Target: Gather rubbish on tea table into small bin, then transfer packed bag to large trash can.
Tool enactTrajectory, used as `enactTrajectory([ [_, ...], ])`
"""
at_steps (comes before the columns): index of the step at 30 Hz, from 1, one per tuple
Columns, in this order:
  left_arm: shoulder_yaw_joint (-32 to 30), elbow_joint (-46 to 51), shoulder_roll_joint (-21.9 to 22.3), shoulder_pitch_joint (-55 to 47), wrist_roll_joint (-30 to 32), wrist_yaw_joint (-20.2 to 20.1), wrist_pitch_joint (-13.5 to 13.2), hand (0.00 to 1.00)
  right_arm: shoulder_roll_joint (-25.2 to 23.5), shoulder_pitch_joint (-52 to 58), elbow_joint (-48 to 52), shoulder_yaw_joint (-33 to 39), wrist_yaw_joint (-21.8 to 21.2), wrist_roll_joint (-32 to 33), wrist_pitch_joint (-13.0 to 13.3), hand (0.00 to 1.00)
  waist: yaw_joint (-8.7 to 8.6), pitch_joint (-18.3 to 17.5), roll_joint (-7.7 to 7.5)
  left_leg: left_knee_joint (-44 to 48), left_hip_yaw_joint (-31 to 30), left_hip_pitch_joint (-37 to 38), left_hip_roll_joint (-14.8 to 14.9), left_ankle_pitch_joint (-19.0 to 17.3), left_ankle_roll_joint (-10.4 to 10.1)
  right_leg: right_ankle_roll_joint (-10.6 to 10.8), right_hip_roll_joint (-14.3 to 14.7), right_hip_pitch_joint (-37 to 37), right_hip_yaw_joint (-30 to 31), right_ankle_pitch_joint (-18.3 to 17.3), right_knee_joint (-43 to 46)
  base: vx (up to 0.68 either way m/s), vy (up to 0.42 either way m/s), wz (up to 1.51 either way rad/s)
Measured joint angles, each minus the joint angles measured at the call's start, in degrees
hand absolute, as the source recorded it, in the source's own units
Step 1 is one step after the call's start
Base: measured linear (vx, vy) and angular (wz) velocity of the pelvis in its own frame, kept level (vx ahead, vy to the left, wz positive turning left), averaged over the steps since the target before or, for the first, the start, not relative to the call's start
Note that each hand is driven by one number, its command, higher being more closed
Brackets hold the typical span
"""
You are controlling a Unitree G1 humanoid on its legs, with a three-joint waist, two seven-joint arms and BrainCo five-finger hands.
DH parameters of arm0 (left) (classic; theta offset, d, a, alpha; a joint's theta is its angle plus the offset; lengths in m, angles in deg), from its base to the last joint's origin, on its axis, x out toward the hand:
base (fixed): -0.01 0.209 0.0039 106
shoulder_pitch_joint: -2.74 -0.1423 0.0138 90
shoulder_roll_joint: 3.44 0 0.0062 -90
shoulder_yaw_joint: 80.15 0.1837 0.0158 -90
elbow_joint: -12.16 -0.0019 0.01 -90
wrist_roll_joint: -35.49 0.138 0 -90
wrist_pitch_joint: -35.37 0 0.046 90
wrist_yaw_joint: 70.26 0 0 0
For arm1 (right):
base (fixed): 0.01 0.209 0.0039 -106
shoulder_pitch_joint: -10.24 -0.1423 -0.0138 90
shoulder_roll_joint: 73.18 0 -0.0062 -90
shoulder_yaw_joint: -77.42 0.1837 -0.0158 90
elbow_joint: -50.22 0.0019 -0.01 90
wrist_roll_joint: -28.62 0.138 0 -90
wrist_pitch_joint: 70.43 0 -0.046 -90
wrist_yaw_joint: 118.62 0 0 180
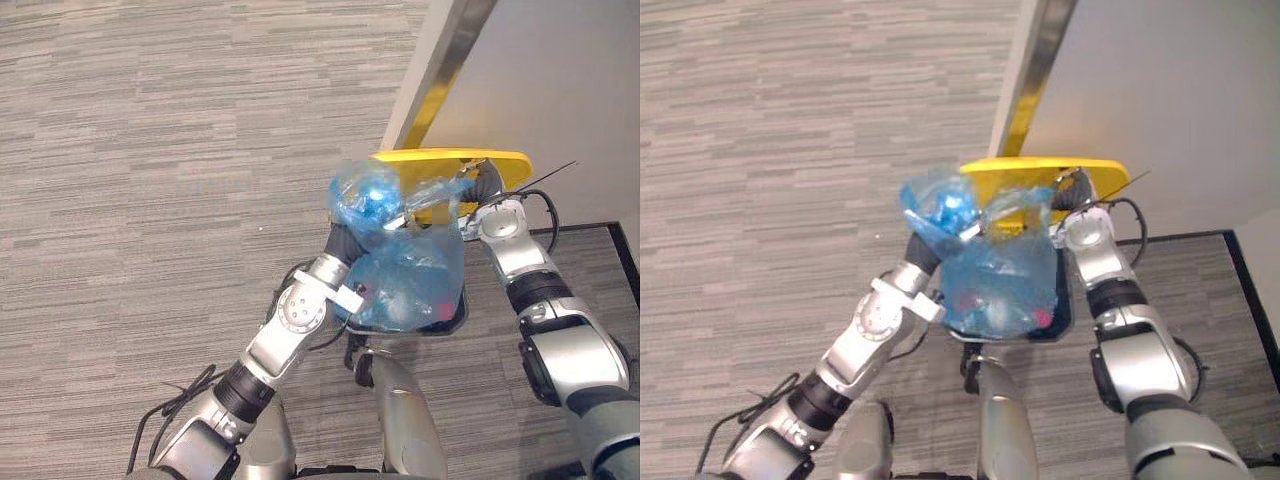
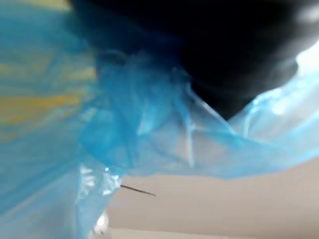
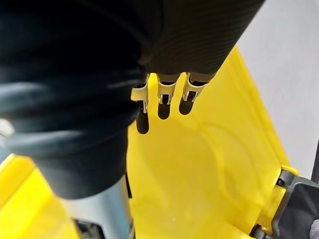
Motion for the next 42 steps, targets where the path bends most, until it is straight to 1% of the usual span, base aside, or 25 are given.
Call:
enactTrajectory([
  [3, 0.1, -6.7, 0.3, 2.8, 1.1, 0.0, 0.3, 1.0, 0.1, 0.0, 3.3, 0.1, 0.0, 0.0, 0.2, 0.0, -0.62, 1.8, -0.18, 0.0, 0.3, -0.6, 0.0, 0.0, 0.0, 0.3, 0.2, -0.3, 0.2, 0.5, -0.9, 0.0, 0.019, -0.06],
  [6, 0.6, -14.5, 0.3, 5.5, 3.1, -0.1, 1.4, 1.0, 0.6, -0.4, 5.6, 0.3, 0.5, 0.1, 1.0, 0.0, -1.09, 2.5, -1.02, 0.4, 0.7, -3.2, -0.1, 0.0, 0.0, 0.3, 0.4, -3.1, 0.7, 1.0, -1.0, 0.02, 0.018, -0.07],
  [7, 0.7, -16.9, 0.3, 6.4, 3.5, -0.1, 1.9, 1.0, 0.6, -0.9, 5.6, 0.4, 0.6, 0.3, 1.2, 0.0, -1.31, 3.1, -1.32, 0.6, 0.8, -3.5, 0.0, 0.2, -0.3, 0.0, 0.6, -3.3, 0.9, 1.1, -1.0, 0.07, 0.019, -0.11],
  [8, 0.7, -22.4, 0.3, 9.2, 4.7, -0.2, 3.2, 1.0, 0.8, -1.8, 6.2, 0.5, 0.8, 0.6, 1.2, 0.0, -1.48, 4.6, -2.26, 1.1, 1.0, -4.1, 0.1, 0.3, -0.5, -1.1, 0.7, -4.0, 1.1, 1.9, -0.7, 0.06, 0.019, -0.09],
  [10, 0.8, -25.7, 0.3, 11.1, 5.1, -0.2, 3.6, 1.0, 1.1, -1.8, 7.7, 0.5, 0.9, 0.6, 1.3, 0.0, -1.76, 5.5, -2.8, 1.7, 1.1, -4.9, 0.2, 0.3, -0.5, -1.2, 0.7, -4.6, 1.1, 2.0, -0.6, 0.03, 0.01, -0.03],
  [11, 0.8, -27.6, 0.3, 12.5, 5.7, -0.2, 3.7, 1.0, 1.3, -1.8, 8.9, 0.5, 1.1, 0.8, 1.3, 0.0, -2.02, 5.6, -3.03, 2.9, 1.2, -6.7, 0.3, 0.1, -0.6, -1.3, 0.6, -5.8, 1.1, 2.0, -0.3, 0.0, 0.0, 0.0],
  [13, 0.8, -31.6, 0.3, 15.1, 6.8, -0.2, 4.2, 1.0, 1.0, -1.8, 10.5, 0.4, 1.8, 1.0, 1.3, 0.0, -2.13, 5.8, -3.09, 5.2, 1.3, -9.3, 0.9, -0.8, -0.8, -1.3, 0.6, -7.9, 1.2, 2.0, 0.5, 0.02, 0.016, -0.06],
  [15, 0.6, -36.3, 0.3, 16.9, 8.2, -0.1, 5.0, 1.0, -0.4, -1.7, 11.5, 0.2, 1.9, 1.2, 1.3, 0.0, -2.19, 6.1, -3.2, 7.4, 1.4, -11.2, 1.8, -2.1, -0.9, -1.3, 1.2, -9.1, 1.1, 2.3, 0.7, 0.0, 0.013, -0.1],
  [17, 0.4, -38.7, 0.5, 17.5, 9.8, -0.1, 5.7, 1.0, -1.1, -1.7, 13.0, -0.1, 2.1, 2.2, 1.3, 0.0, -2.14, 6.1, -3.23, 8.8, 1.5, -13.1, 2.0, -3.0, -0.9, -1.3, 1.2, -10.8, 1.2, 2.4, 1.3, -0.02, 0.02, -0.08],
  [18, 0.1, -39.7, 0.5, 17.5, 10.8, -0.1, 5.8, 0.0, -1.8, -1.5, 14.2, -0.4, 2.4, 2.2, 1.2, 0.0, -2.0, 6.1, -3.26, 9.6, 1.6, -14.2, 2.1, -3.2, -0.8, -1.3, 1.2, -11.7, 1.3, 2.6, 1.4, -0.03, 0.017, -0.05],
  [20, -0.6, -41.6, 0.8, 17.6, 12.6, 0.1, 6.3, 0.0, -3.3, -1.3, 15.6, -0.8, 2.8, 2.2, 1.3, 0.0, -1.87, 6.1, -3.26, 10.9, 1.6, -15.7, 2.7, -3.8, -1.0, -1.3, 1.6, -12.7, 1.3, 2.8, 1.4, -0.02, 0.004, -0.09],
  [22, -1.8, -43.7, 1.8, 17.7, 15.1, 0.3, 7.6, 0.0, -5.1, -1.0, 16.6, -1.1, 2.9, 2.2, 1.2, 0.0, -1.65, 6.1, -3.26, 12.1, 1.3, -16.6, 3.7, -4.2, -1.3, -1.5, 2.2, -13.1, 0.8, 2.9, 1.5, 0.0, -0.006, -0.04],
  [23, -2.4, -44.1, 2.2, 17.7, 15.9, 0.5, 8.0, 0.0, -5.3, -0.9, 16.9, -1.5, 2.9, 2.2, 1.2, 0.0, -1.6, 6.1, -3.26, 12.3, 1.1, -16.9, 4.0, -4.2, -1.4, -1.5, 2.4, -13.1, 0.6, 2.9, 1.5, 0.0, 0.0, 0.0],
  [25, -2.9, -44.4, 3.5, 17.7, 17.9, 1.2, 8.6, 0.0, -5.3, -0.4, 19.3, -2.0, 2.8, 2.3, 1.1, 0.0, -0.91, 6.1, -3.29, 12.4, 1.2, -17.1, 4.2, -4.3, -1.6, -1.5, 2.5, -13.8, 0.7, 2.9, 2.2, 0.0, -0.041, -0.04],
  [28, -5.0, -44.6, 4.9, 17.7, 20.2, 1.2, 9.4, 0.0, -6.3, -0.4, 21.5, -2.0, 2.8, 2.4, 1.1, 0.0, -0.81, 6.1, -3.32, 12.5, 1.4, -17.1, 4.8, -4.5, -1.8, -1.4, 3.0, -14.1, 0.7, 2.8, 2.3, -0.01, -0.038, -0.06],
  [34, -4.9, -44.6, 5.4, 17.8, 23.7, 1.1, 9.7, 0.0, -6.4, -0.4, 23.9, -3.4, 2.3, 3.3, 1.4, 0.0, -0.7, 5.9, -3.54, 12.4, 1.8, -16.5, 5.6, -4.1, -2.6, -1.4, 3.7, -13.8, 0.6, 2.8, 2.4, 0.0, -0.033, -0.03],
  [37, -4.9, -44.7, 5.2, 17.8, 26.0, 0.9, 10.5, 0.0, -7.3, -0.1, 23.9, -4.3, 1.6, 3.3, 1.4, 0.0, -0.41, 5.9, -3.55, 11.5, 1.9, -14.4, 5.6, -3.7, -2.8, -1.4, 3.8, -11.9, 0.5, 2.8, 2.2, 0.0, -0.006, 0.01],
  [39, -4.8, -44.7, 5.0, 17.7, 27.0, 0.8, 10.6, 0.0, -7.8, 1.1, 23.7, -4.6, 1.3, 3.2, 1.6, 0.0, -0.15, 5.4, -4.18, 10.2, 1.9, -12.9, 5.3, -3.1, -2.8, -1.4, 3.6, -10.7, 0.6, 2.8, 1.8, -0.01, -0.023, 0.09],
  [40, -4.7, -44.7, 4.4, 17.6, 27.1, 0.8, 10.7, 0.0, -8.0, 1.7, 23.0, -5.1, 1.1, 3.2, 1.6, 0.0, -0.01, 4.5, -4.75, 9.6, 1.9, -12.8, 4.9, -2.8, -2.5, -1.4, 3.5, -10.6, 0.6, 2.8, 1.5, -0.01, -0.026, 0.11],
  [42, -4.3, -44.7, 3.2, 17.5, 27.6, 0.8, 10.7, 0.0, -8.0, 3.2, 22.7, -5.3, 0.6, 2.9, 1.6, 0.0, 0.13, 3.2, -5.64, 8.3, 1.7, -12.8, 4.4, -1.9, -2.5, -1.5, 3.0, -10.6, 0.5, 2.8, 0.9, -0.01, -0.031, 0.13],
])
